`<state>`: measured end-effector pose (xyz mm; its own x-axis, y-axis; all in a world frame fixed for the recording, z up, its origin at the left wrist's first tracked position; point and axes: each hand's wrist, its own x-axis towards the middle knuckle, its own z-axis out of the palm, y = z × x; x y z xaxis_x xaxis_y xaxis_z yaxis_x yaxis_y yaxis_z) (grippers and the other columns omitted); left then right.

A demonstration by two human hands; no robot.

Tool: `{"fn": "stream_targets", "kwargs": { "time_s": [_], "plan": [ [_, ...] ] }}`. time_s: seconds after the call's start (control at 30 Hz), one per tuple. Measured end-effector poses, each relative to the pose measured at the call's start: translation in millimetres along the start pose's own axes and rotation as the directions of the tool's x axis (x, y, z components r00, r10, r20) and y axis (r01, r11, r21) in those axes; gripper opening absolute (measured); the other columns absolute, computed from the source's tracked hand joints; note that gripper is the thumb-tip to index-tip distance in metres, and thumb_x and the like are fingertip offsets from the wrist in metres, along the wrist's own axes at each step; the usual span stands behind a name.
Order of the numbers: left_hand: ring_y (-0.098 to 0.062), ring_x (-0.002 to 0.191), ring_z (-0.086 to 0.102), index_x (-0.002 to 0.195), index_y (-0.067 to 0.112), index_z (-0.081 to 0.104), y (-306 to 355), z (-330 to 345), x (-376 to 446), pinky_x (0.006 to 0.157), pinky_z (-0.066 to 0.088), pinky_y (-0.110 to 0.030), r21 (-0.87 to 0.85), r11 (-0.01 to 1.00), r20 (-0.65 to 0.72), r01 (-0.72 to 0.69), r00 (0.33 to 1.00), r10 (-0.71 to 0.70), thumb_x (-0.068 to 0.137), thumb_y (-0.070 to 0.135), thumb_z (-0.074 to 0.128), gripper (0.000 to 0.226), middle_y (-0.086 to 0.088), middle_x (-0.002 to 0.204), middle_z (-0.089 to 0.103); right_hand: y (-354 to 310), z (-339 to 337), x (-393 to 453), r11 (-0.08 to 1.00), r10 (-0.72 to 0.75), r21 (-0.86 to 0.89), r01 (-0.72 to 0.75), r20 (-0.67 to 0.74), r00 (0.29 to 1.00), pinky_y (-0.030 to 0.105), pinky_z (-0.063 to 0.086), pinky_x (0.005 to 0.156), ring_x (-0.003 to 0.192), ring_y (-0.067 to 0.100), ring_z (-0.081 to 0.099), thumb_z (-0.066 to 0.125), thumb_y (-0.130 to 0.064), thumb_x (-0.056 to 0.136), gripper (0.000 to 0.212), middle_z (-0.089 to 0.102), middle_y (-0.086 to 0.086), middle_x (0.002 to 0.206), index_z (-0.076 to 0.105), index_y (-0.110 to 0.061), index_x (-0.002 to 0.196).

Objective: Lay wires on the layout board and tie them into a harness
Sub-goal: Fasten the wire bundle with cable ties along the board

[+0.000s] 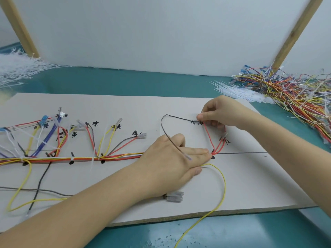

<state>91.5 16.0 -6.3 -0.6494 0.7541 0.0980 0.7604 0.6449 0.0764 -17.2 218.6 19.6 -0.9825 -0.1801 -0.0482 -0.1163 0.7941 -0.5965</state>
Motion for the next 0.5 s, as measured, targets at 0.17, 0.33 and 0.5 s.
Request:
{"fn": "stream_targets", "kwargs": {
  "time_s": [0.17,0.33,0.5],
  "plan": [
    [-0.008,0.088,0.017,0.143,0.041,0.027,0.1,-0.7,0.1,0.083,0.024,-0.028,0.003,1.000,-0.015,-0.020,1.000,0.020,0.099,0.043,0.026,0.044,0.028,0.146,0.029,-8.5,10.4,4.4,0.995,0.052,0.084,-0.049,-0.028,0.998,0.014,0.048,0.044,0.042,0.007,0.051,0.080,-0.025,0.072,0.012,0.062,-0.002,0.055,0.071,-0.018,0.068],
    [-0.009,0.089,0.021,0.141,0.043,0.029,0.1,-0.4,-0.3,0.079,0.021,-0.026,-0.017,1.000,-0.026,-0.018,1.000,0.018,0.099,0.043,0.028,0.043,0.030,0.144,0.031,-33.5,11.6,12.9,0.997,0.065,-0.051,-0.063,0.031,0.997,0.016,0.055,0.053,0.046,0.010,0.062,0.074,-0.018,0.078,0.007,0.064,-0.002,0.054,0.071,-0.015,0.072],
    [-0.021,0.081,0.051,0.118,0.028,0.065,0.3,-0.3,-7.1,0.077,0.044,-0.032,-0.160,0.987,-0.226,-0.024,0.974,-0.013,0.087,0.028,0.045,0.036,0.016,0.118,0.064,-63.2,7.9,-6.2,0.853,-0.072,-0.498,0.155,0.182,0.981,0.019,0.039,0.053,0.065,0.007,0.055,0.050,-0.009,0.082,0.027,0.058,-0.012,0.071,0.068,-0.030,0.086]
  ]
}}
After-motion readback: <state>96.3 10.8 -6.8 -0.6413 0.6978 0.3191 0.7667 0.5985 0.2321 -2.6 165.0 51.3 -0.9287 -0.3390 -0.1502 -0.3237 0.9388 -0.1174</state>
